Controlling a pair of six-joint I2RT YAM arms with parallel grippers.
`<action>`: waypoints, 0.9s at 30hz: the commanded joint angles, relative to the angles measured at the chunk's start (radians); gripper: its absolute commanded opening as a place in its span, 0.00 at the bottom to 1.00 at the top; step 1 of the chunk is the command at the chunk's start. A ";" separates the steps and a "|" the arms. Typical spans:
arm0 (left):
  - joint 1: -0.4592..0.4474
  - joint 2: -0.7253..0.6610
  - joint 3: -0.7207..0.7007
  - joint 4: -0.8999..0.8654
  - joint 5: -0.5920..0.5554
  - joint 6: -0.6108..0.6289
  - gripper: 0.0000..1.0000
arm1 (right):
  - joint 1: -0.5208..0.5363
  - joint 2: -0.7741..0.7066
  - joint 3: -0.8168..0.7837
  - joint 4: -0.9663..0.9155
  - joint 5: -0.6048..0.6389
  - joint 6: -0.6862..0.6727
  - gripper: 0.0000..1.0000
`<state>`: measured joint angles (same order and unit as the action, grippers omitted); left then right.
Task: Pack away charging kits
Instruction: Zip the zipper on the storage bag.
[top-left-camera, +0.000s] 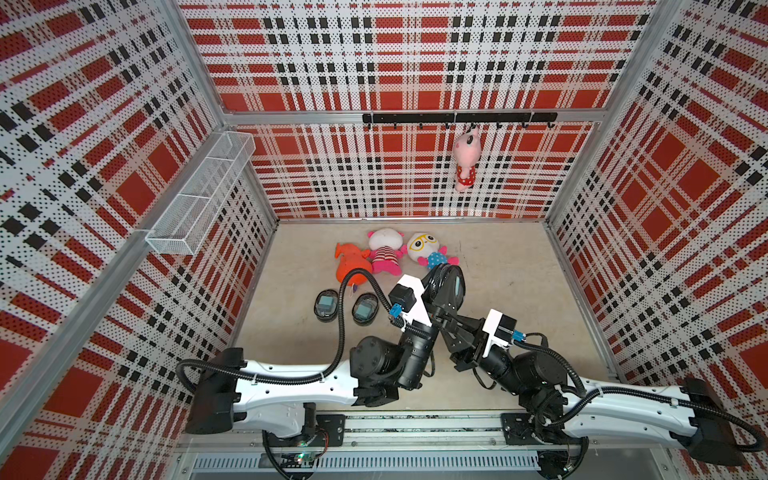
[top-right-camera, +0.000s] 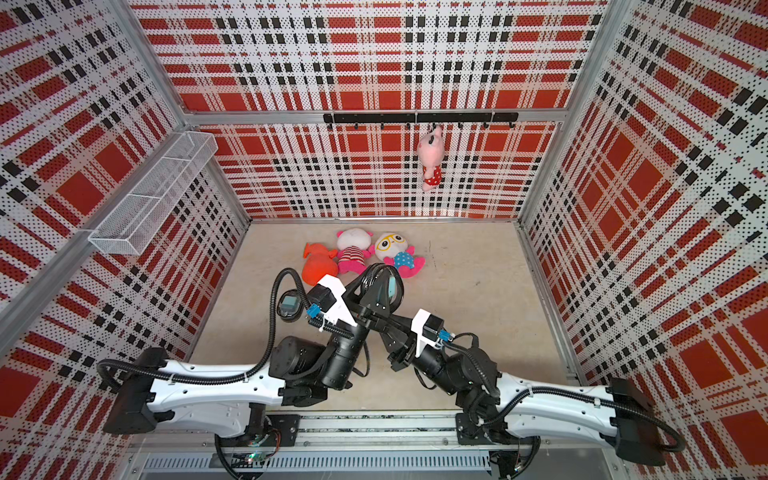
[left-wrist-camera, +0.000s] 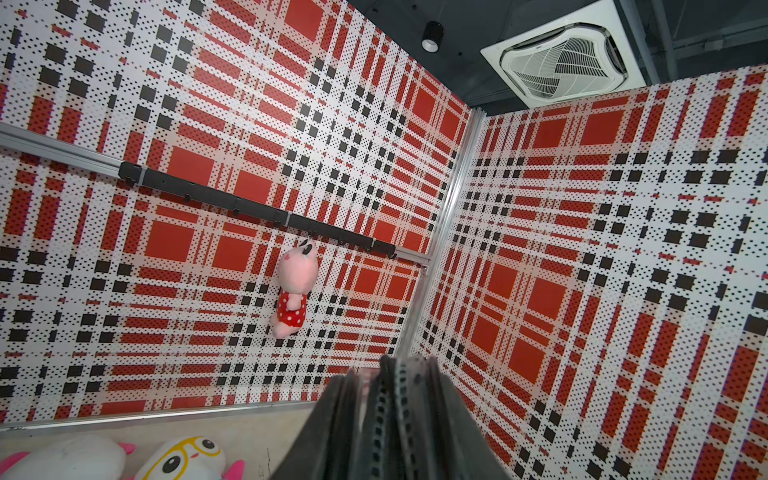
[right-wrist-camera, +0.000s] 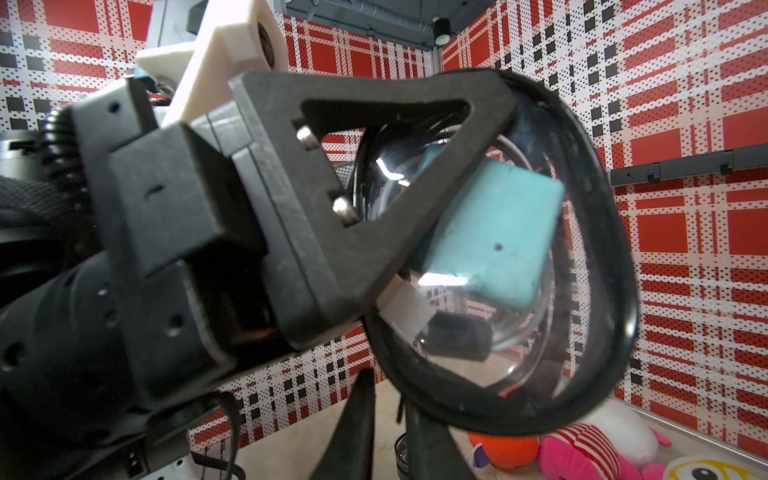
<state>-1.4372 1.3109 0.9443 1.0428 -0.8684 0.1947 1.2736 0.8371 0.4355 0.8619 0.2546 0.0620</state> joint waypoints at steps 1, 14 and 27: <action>-0.002 0.004 -0.017 0.031 0.009 -0.005 0.00 | -0.014 0.002 0.030 0.031 -0.010 0.017 0.17; -0.002 -0.027 -0.051 0.043 0.020 -0.019 0.00 | -0.074 -0.015 -0.005 0.014 -0.002 0.078 0.00; 0.044 -0.126 -0.130 0.051 0.085 -0.119 0.00 | -0.074 -0.038 -0.085 0.023 0.061 0.055 0.00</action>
<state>-1.4040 1.2335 0.8219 1.0603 -0.8135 0.1081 1.2095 0.8093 0.3634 0.8616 0.2695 0.1314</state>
